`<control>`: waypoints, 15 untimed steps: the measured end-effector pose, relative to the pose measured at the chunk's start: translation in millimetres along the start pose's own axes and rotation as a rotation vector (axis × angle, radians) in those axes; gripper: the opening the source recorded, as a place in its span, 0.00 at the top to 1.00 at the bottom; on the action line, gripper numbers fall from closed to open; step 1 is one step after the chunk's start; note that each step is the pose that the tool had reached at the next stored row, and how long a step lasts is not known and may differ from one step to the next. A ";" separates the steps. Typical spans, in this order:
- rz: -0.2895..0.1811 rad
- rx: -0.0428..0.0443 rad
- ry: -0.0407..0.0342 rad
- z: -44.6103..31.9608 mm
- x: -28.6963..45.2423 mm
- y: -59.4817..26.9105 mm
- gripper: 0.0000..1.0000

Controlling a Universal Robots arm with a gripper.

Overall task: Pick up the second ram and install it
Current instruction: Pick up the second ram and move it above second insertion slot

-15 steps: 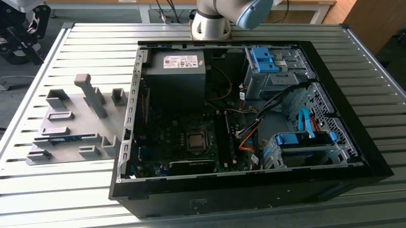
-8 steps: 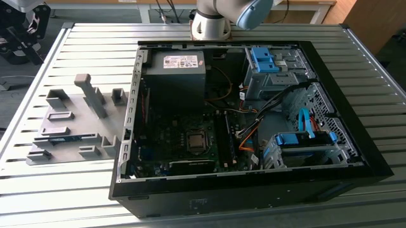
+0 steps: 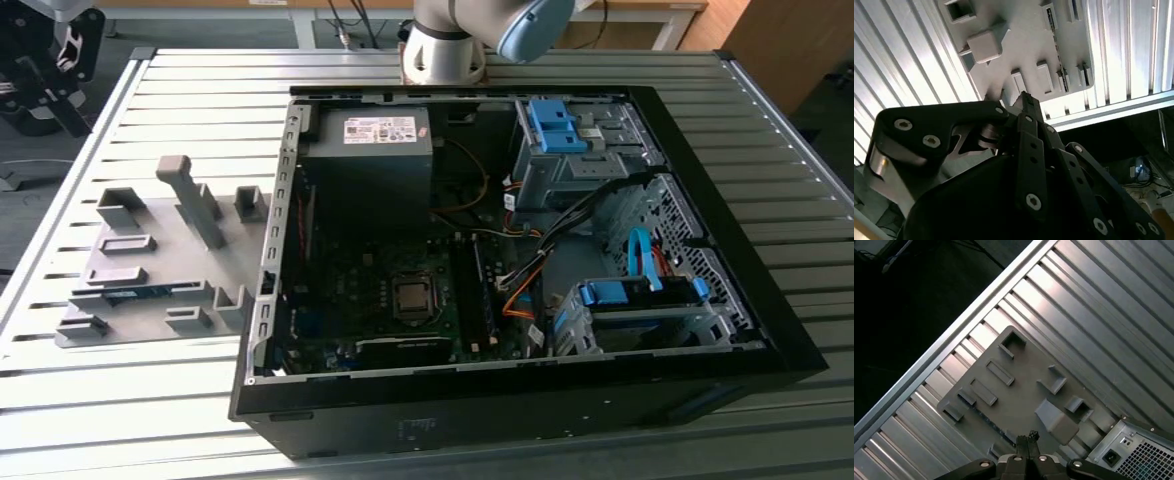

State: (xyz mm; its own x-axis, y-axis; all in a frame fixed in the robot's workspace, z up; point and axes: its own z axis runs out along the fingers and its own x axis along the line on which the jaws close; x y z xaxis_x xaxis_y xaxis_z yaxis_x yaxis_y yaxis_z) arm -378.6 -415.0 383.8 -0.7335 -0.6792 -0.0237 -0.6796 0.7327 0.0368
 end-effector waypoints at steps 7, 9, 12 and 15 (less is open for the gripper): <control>-0.096 -0.0023 0.0036 1.2 1.8 -1.1 0.89; -0.103 -0.0025 0.0040 1.3 4.0 -2.3 0.89; -0.116 -0.0027 0.0042 1.5 6.3 -3.1 0.89; -0.141 -0.0033 0.0052 1.6 7.0 -3.2 0.89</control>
State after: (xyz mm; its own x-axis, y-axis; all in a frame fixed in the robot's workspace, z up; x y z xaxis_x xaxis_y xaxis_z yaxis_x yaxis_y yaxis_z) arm -381.6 -422.1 381.9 -0.6304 -0.7759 -0.0237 -0.7761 0.6295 0.0367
